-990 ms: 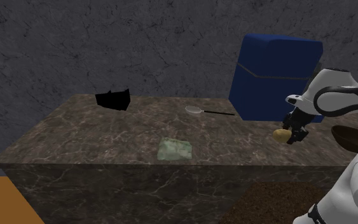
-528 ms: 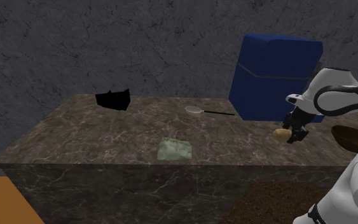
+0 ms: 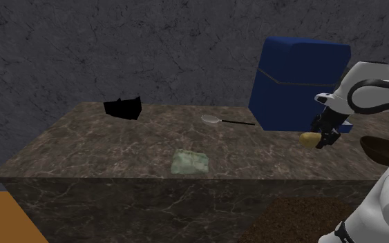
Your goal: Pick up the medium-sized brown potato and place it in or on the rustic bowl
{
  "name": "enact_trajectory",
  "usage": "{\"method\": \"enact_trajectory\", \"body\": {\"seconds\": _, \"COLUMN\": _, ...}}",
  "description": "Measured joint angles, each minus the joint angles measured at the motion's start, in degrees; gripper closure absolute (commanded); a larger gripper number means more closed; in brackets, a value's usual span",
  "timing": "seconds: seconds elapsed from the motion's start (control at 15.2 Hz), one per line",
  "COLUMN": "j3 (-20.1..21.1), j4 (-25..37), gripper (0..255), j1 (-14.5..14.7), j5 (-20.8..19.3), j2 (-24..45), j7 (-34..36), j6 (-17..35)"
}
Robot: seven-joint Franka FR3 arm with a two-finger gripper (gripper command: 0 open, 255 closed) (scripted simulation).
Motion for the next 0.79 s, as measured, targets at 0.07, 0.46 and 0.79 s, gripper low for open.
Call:
{"method": "enact_trajectory", "body": {"seconds": 0.07, "j3": 0.32, "j4": 0.42, "gripper": 255, "j1": -0.04, "j5": 0.28, "j2": -0.31, "j7": -0.13, "j6": -0.72}}
{"method": "enact_trajectory", "body": {"seconds": 0.46, "j3": 3.7, "j4": 3.2, "gripper": 255, "j1": -0.06, "j5": 2.72, "j2": -2.81, "j7": -0.17, "j6": -6.07}}
{"method": "enact_trajectory", "body": {"seconds": 0.79, "j3": 6.28, "j4": 5.86, "gripper": 255, "j1": 0.13, "j5": 4.68, "j2": -4.34, "j7": -0.22, "j6": -10.36}}
